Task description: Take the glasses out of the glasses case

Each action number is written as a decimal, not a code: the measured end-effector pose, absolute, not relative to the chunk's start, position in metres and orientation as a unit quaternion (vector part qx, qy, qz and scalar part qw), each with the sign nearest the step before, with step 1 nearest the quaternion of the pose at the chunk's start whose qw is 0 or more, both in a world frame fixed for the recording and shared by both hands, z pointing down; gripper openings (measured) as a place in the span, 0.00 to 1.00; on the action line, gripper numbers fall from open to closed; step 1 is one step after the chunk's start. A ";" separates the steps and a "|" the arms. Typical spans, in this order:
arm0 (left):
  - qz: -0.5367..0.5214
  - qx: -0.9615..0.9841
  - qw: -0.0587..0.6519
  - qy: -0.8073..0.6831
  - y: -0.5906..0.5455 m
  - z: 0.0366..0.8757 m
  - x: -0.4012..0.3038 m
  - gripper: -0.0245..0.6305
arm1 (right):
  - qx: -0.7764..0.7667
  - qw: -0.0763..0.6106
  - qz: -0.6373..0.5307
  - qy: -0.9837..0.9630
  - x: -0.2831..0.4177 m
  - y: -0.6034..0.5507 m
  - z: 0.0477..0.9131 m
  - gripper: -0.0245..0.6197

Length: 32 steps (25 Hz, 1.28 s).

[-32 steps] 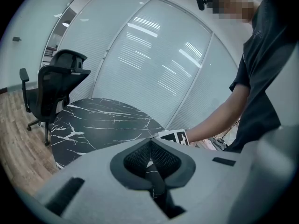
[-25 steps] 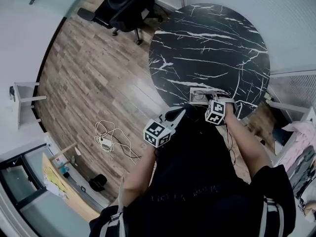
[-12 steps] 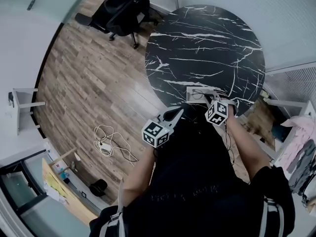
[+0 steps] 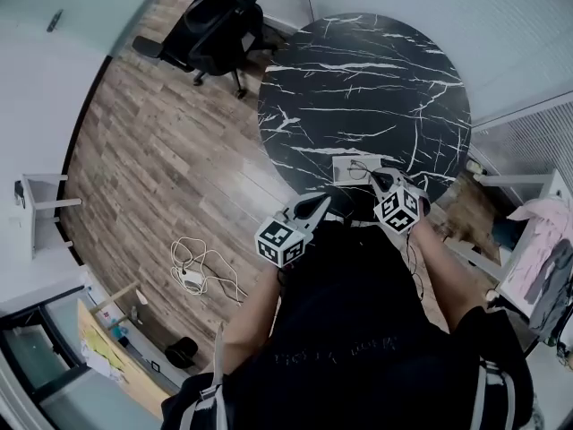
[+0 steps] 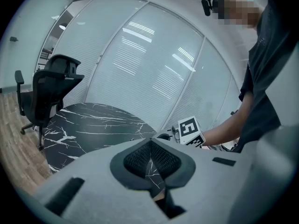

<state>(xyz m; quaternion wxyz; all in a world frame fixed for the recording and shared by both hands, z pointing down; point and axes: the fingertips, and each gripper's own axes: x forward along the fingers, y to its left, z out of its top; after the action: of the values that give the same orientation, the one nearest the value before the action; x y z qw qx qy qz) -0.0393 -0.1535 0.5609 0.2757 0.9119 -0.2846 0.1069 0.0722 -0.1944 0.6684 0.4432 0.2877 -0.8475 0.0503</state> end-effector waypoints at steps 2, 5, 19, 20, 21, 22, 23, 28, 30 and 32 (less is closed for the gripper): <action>0.106 0.913 0.275 -0.283 -0.153 0.559 -0.038 0.07 | 0.301 0.432 0.054 -0.848 0.074 -0.191 0.658 0.09; 0.108 0.915 0.270 -0.279 -0.152 0.558 -0.035 0.07 | 0.320 0.418 0.055 -0.848 0.079 -0.187 0.642 0.09; 0.091 0.917 0.269 -0.279 -0.149 0.545 -0.035 0.07 | 0.385 0.327 0.071 -0.860 0.091 -0.163 0.579 0.09; 0.090 0.917 0.269 -0.279 -0.149 0.545 -0.036 0.07 | 0.387 0.325 0.074 -0.860 0.091 -0.159 0.578 0.09; 0.089 0.918 0.268 -0.279 -0.149 0.544 -0.037 0.07 | 0.390 0.320 0.077 -0.860 0.092 -0.156 0.577 0.09; 0.088 0.918 0.267 -0.278 -0.149 0.543 -0.037 0.07 | 0.392 0.314 0.081 -0.861 0.093 -0.152 0.576 0.09; 0.087 0.919 0.266 -0.279 -0.149 0.542 -0.037 0.07 | 0.394 0.309 0.084 -0.862 0.095 -0.150 0.575 0.09; 0.075 0.920 0.265 -0.280 -0.150 0.535 -0.037 0.07 | 0.404 0.272 0.093 -0.869 0.097 -0.139 0.562 0.09; 0.071 0.921 0.264 -0.279 -0.149 0.531 -0.036 0.07 | 0.412 0.249 0.108 -0.870 0.099 -0.137 0.554 0.09; 0.068 0.922 0.262 -0.277 -0.149 0.528 -0.035 0.07 | 0.421 0.225 0.124 -0.870 0.103 -0.136 0.547 0.09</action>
<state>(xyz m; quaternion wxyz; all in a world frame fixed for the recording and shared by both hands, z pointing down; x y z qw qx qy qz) -0.0351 -0.1487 0.5282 0.2621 0.9218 -0.2773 0.0684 0.1027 -0.1358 0.5473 0.2245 0.4206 -0.8703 0.1235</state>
